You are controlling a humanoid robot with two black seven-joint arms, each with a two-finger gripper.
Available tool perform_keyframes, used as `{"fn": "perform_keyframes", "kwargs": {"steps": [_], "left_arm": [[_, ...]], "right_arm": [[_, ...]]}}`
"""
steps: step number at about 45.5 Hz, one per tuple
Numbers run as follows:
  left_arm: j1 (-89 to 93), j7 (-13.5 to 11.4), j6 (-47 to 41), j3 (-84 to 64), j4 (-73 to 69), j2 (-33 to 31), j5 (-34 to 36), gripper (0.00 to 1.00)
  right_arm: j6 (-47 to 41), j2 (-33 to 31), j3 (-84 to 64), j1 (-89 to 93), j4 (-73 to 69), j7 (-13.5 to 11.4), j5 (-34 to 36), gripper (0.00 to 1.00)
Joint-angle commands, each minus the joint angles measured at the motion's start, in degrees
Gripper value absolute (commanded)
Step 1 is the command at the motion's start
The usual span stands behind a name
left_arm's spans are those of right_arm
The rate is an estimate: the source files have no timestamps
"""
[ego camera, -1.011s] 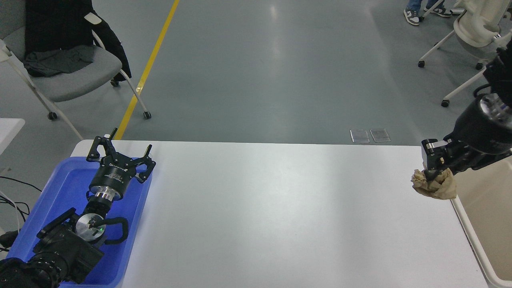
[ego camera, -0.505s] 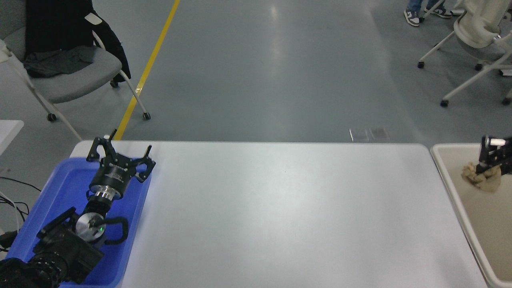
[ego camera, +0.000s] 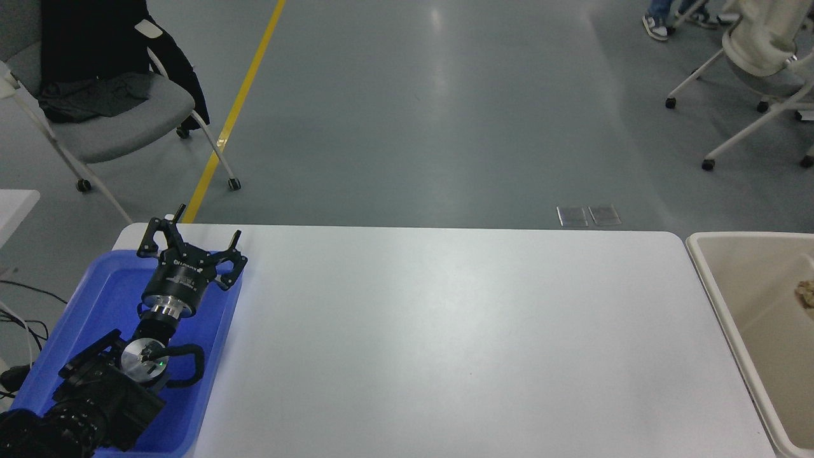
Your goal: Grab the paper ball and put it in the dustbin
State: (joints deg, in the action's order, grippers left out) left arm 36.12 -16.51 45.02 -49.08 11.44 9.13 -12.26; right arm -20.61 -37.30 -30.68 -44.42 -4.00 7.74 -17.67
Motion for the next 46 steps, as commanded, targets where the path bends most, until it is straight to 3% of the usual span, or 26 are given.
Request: {"fn": "perform_keyframes", "kwargs": {"steps": [1,18,19,26,29,41,46], "left_arm": [[0.0,-0.01,-0.02,-0.05,-0.02,0.01,0.05,1.0],[0.0,-0.1,-0.02,0.04,-0.02,0.01,-0.04,1.0],[0.0,-0.1,-0.02,-0.05,-0.02,0.01,-0.04,1.0],[0.0,-0.1,-0.02,0.04,-0.02,0.01,-0.04,1.0],[0.0,-0.1,-0.02,-0.05,-0.02,0.01,-0.04,1.0],[0.0,-0.1,-0.02,0.04,-0.02,0.01,-0.04,1.0],[0.0,-0.1,-0.02,-0.05,-0.02,0.01,0.05,1.0]], "right_arm": [[17.88,3.11,9.75,9.97,3.83,-0.1,0.09,0.0],[19.29,3.28,12.58,10.76,3.83,-0.27,0.09,0.0],[19.47,3.28,12.49,10.76,3.83,-0.27,0.09,0.02],[24.29,3.28,12.58,10.76,3.83,-0.27,0.09,0.64],[27.28,4.42,12.58,10.76,3.83,-0.27,0.09,0.77],[29.84,5.74,12.58,10.06,2.95,-0.19,0.09,0.99],[29.84,6.09,12.58,9.88,2.77,-0.19,0.09,1.0]]}}
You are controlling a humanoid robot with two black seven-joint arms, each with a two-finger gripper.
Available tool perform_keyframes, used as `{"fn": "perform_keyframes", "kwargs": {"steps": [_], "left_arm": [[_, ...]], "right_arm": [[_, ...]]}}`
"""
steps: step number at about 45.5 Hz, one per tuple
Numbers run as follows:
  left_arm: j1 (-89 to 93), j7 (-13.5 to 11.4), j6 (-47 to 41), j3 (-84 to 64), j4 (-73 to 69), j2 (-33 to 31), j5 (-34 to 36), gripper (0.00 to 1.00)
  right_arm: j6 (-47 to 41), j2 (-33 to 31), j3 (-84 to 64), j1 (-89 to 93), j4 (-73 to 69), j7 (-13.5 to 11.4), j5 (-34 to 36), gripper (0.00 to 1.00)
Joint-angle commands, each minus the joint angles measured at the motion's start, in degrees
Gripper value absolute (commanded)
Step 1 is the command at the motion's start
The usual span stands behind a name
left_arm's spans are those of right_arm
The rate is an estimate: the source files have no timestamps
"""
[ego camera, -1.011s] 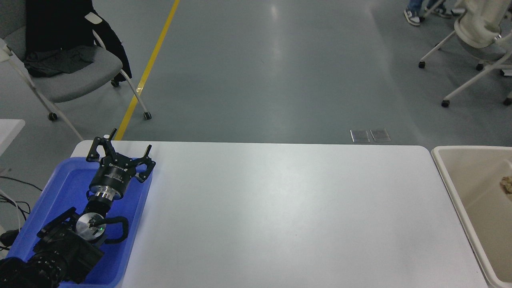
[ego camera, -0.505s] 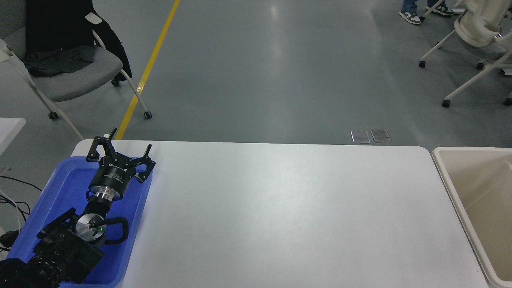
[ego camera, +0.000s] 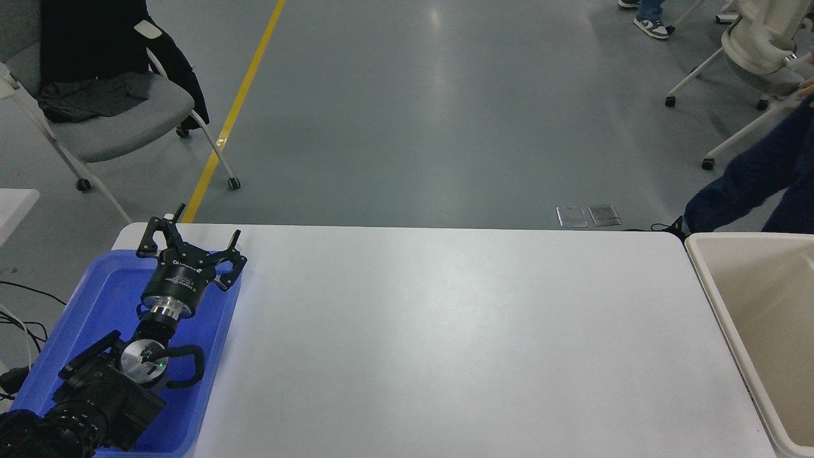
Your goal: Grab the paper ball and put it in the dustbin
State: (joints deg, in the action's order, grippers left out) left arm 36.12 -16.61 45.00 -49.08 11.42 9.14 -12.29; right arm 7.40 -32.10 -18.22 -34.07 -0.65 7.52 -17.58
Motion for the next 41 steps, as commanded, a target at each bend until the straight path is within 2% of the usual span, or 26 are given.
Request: {"fn": "perform_keyframes", "kwargs": {"steps": [1,16,31,34,41], "left_arm": [[0.0,0.0,0.0,-0.05,0.0,0.0,0.07,1.0],[0.0,0.0,0.0,0.03,0.0,0.0,0.07,1.0],[0.0,0.09,0.0,0.03,0.0,0.0,0.07,1.0],[0.0,0.09,0.0,0.03,0.0,0.0,0.07,1.0],[0.0,0.09,0.0,0.03,0.0,0.0,0.07,1.0]], "right_arm": [[1.83,1.07,0.12,-0.47,-0.67,0.04,0.0,1.0],[1.74,1.69,0.12,-2.75,-5.23,0.04,0.0,1.0],[2.0,-0.86,1.52,-9.51,-12.34,-0.05,0.09,1.0],[2.09,-3.14,7.82,-11.19,-17.35,-0.05,0.0,1.0],[1.21,-9.21,33.92,-10.23,-31.94,0.04,-0.17,1.0]]}}
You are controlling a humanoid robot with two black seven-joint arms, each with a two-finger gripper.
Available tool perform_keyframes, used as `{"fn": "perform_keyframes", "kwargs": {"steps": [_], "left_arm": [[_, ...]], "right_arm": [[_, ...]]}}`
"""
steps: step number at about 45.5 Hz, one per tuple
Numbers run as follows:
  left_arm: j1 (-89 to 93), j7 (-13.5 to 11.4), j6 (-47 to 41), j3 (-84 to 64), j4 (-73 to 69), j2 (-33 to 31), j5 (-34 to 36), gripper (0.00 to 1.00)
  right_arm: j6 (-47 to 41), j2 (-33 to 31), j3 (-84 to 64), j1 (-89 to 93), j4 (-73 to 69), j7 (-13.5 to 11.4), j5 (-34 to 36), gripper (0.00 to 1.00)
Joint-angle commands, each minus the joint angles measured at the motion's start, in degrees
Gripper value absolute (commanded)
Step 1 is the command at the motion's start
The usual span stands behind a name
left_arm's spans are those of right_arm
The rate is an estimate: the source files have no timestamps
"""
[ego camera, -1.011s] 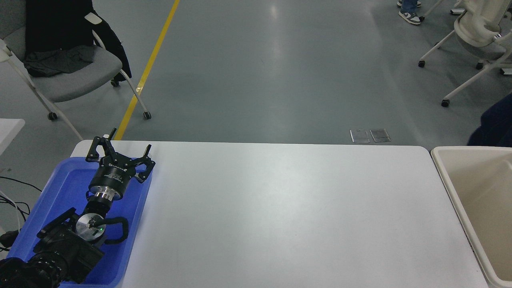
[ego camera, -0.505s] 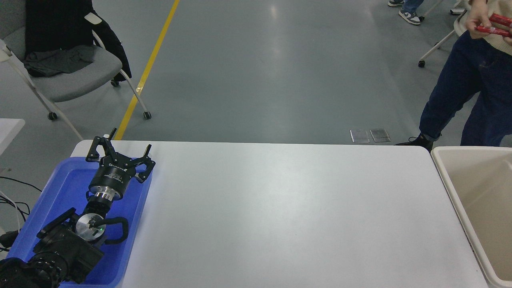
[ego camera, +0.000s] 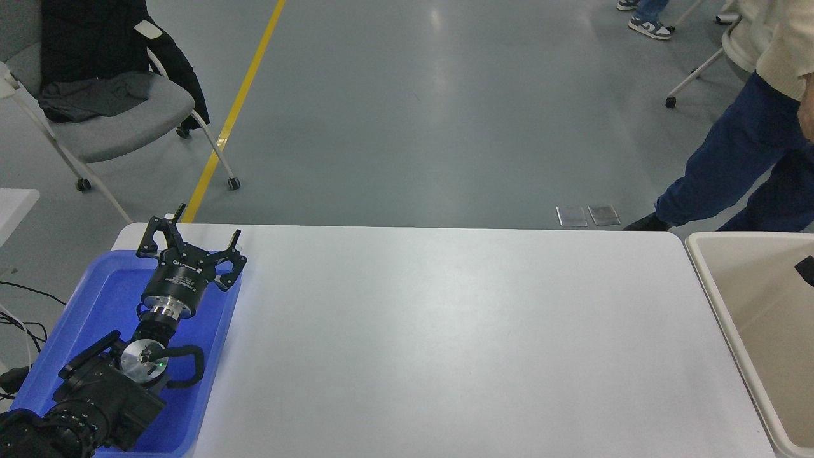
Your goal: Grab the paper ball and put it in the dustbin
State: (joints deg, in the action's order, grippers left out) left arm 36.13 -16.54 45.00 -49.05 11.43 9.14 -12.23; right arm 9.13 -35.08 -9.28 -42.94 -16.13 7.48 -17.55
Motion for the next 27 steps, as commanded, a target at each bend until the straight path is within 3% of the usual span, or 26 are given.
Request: {"fn": "perform_keyframes", "kwargs": {"steps": [1,12,18,23,27], "left_arm": [[0.0,0.02,0.0,0.01,0.0,0.0,0.01,1.0],[0.0,0.02,0.0,0.01,0.0,0.0,0.01,1.0],[0.0,0.02,0.0,0.01,0.0,0.0,0.01,1.0],[0.0,0.02,0.0,0.01,0.0,0.0,0.01,1.0],[0.0,0.02,0.0,0.01,0.0,0.0,0.01,1.0]], "right_arm": [[-0.6,-6.23,27.8,-0.57,-18.13,0.16,-0.2,1.0],[-1.74,-5.53,51.01,7.52,-33.25,0.43,-0.2,1.0],[-1.92,-0.35,59.8,8.92,-34.49,0.95,-0.03,1.0],[-4.99,5.19,67.1,11.91,-33.88,4.64,0.06,1.0],[-7.45,10.2,69.48,13.41,-32.74,10.52,-0.03,1.0]]}}
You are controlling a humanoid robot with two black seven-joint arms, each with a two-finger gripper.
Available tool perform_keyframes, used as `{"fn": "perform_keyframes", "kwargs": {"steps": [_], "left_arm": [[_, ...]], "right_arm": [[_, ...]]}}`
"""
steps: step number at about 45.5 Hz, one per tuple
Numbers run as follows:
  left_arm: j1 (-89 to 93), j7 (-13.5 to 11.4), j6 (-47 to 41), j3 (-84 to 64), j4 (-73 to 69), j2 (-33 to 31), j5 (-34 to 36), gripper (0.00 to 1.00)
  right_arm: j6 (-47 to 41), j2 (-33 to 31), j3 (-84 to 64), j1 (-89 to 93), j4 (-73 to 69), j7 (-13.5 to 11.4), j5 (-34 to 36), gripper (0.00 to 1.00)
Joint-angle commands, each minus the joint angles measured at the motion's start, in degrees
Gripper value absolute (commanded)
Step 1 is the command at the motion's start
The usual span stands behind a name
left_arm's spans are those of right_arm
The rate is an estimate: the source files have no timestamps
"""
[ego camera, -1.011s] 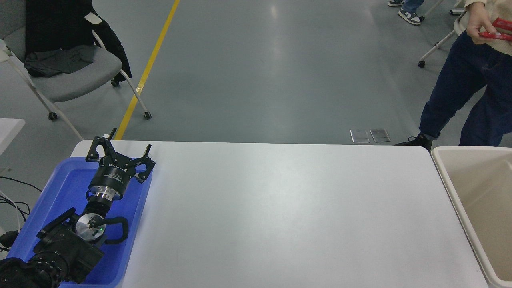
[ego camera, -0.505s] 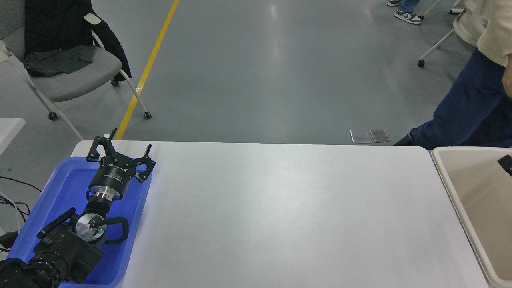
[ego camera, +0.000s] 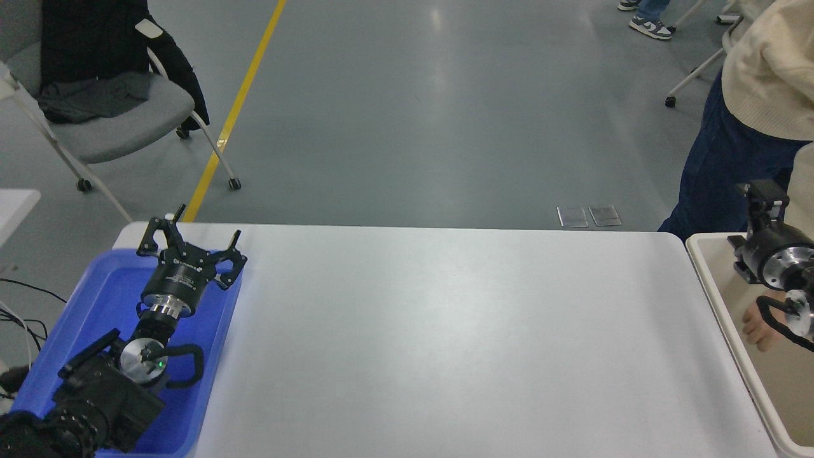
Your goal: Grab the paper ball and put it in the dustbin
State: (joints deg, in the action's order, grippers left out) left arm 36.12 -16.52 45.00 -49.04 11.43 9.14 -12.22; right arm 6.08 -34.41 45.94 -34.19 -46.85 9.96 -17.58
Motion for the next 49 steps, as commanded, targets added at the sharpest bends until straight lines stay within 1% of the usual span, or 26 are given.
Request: {"fn": "perform_keyframes", "kwargs": {"steps": [1,5,8,11,14,16,19,22,23,30,34,49], "left_arm": [[0.0,0.0,0.0,0.0,0.0,0.0,0.0,1.0],[0.0,0.0,0.0,0.0,0.0,0.0,0.0,1.0],[0.0,0.0,0.0,0.0,0.0,0.0,0.0,1.0],[0.0,0.0,0.0,0.0,0.0,0.0,0.0,1.0],[0.0,0.0,0.0,0.0,0.0,0.0,0.0,1.0],[0.0,0.0,0.0,0.0,0.0,0.0,0.0,1.0],[0.0,0.0,0.0,0.0,0.0,0.0,0.0,1.0],[0.0,0.0,0.0,-0.09,0.0,0.0,0.0,1.0],[0.0,0.0,0.0,0.0,0.0,0.0,0.0,1.0],[0.0,0.0,0.0,0.0,0.0,0.0,0.0,1.0],[0.0,0.0,0.0,0.0,0.0,0.0,0.0,1.0],[0.0,0.0,0.0,0.0,0.0,0.0,0.0,1.0]], "right_arm": [[-4.59,10.4,14.27,4.84,-1.49,9.45,0.0,1.0],[-5.38,13.48,14.27,5.54,1.05,14.72,-0.08,1.0],[-5.99,16.12,14.27,5.72,3.6,17.28,0.0,1.0],[-10.81,17.88,14.53,5.98,6.41,17.64,1.31,1.0],[-16.09,18.5,14.35,6.51,9.66,17.9,5.7,1.0],[-17.07,18.59,14.18,6.6,11.77,18.25,8.95,1.0],[-17.6,18.59,13.57,6.68,13.45,20.35,10.11,1.0],[-17.42,18.5,10.94,6.6,13.28,22.99,8.27,1.0],[-17.42,18.5,10.14,6.6,12.93,23.43,7.57,1.0],[-17.24,18.5,8.55,6.59,12.66,23.35,5.89,1.0],[-16.9,18.59,8.2,6.6,12.66,23.0,5.89,1.0],[-16.72,19.73,8.02,6.77,11.87,23.17,6.07,1.0]]}}
